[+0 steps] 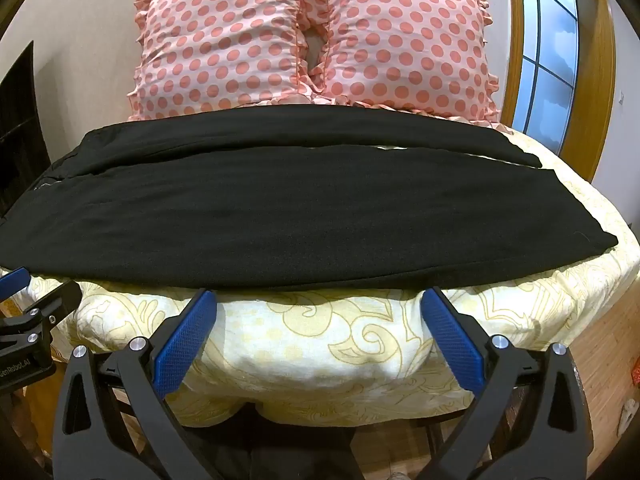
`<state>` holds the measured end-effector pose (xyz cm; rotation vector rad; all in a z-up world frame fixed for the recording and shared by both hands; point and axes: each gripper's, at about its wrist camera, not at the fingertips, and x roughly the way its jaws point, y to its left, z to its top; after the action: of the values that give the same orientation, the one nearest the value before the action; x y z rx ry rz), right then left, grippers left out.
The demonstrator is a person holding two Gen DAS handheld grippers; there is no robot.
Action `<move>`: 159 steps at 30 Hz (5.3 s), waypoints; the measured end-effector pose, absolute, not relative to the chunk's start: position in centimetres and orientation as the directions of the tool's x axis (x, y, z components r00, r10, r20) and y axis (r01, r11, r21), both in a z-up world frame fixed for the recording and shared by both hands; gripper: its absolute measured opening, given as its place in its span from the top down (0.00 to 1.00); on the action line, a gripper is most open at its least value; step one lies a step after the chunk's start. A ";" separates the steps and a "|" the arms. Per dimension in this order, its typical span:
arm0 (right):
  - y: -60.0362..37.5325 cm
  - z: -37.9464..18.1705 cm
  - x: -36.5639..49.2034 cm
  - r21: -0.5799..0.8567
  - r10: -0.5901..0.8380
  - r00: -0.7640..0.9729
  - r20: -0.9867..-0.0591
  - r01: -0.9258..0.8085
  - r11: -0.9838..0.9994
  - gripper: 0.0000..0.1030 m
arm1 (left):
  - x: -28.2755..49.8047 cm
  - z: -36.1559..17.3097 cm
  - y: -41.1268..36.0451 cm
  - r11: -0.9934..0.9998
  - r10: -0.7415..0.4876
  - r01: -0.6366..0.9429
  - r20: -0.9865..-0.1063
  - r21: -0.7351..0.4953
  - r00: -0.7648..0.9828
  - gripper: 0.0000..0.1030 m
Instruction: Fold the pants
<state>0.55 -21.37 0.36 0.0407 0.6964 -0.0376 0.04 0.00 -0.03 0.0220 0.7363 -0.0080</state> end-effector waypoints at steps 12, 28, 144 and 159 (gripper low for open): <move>-21.4 0.4 0.6 0.025 -0.021 0.766 -0.642 0.048 0.999 0.01 | 0.1 0.1 0.0 1.000 0.002 0.014 -0.668 0.019 0.744 0.02; -21.3 0.4 0.6 0.025 -0.020 0.766 -0.643 0.048 0.999 0.01 | 0.0 0.0 0.0 1.000 0.002 0.015 -0.666 0.019 0.746 0.02; -50.6 -0.3 40.9 -0.039 -0.353 0.278 -0.893 0.734 0.678 0.35 | 19.8 5.3 5.4 0.994 0.086 -0.106 -0.608 0.002 0.789 0.02; -52.2 1.1 36.7 0.166 -0.246 0.464 -0.851 0.682 0.712 0.96 | 20.5 4.7 6.2 0.992 0.048 -0.109 -0.644 -0.056 0.764 0.02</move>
<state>36.73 -52.16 1.10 0.5365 0.9228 -0.6051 20.52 6.19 4.72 -0.0920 0.6971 0.0853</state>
